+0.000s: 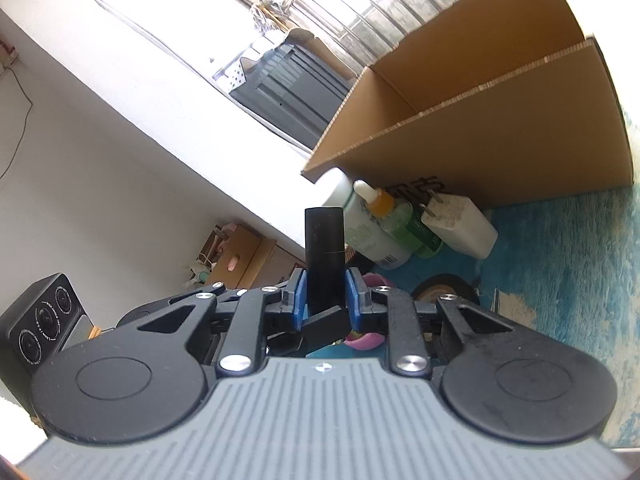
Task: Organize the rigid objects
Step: 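Lift the black cylinder with the right tool and carry it over the box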
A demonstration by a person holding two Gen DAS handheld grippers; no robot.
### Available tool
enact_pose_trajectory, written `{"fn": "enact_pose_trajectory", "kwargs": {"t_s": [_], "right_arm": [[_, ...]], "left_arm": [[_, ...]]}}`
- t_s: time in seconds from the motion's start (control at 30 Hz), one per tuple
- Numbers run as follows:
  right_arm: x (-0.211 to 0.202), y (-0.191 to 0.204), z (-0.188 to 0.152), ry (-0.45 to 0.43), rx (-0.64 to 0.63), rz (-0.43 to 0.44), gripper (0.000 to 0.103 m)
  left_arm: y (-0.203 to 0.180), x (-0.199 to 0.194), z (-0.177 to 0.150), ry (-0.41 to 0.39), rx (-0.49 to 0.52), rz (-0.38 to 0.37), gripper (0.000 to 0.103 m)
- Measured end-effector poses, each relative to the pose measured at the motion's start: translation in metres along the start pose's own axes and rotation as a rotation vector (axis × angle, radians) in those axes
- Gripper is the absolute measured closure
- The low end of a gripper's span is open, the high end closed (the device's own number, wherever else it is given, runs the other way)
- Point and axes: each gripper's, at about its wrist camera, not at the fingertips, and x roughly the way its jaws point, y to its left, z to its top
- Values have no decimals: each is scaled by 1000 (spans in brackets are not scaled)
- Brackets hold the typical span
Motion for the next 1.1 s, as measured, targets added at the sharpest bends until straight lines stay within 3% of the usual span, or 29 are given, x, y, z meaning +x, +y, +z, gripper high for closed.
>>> {"fn": "enact_pose_trajectory", "kwargs": {"t_s": [0.23,0.53,0.83,1.1], "right_arm": [[-10,25,26,-31,-48,-18,83],[-1,51,101,-23,-93,-16,83],[63,20,185,127,30,-59,83],[147,-40,226,269,189,-133,84]], "left_arm": [[-1,-16,22,-68,7,1,67],[26,-14,79,-112,-26,18,67],[85,55,135,71,-162,-13,67],[112,136,158,244,-192,87,67]]}}
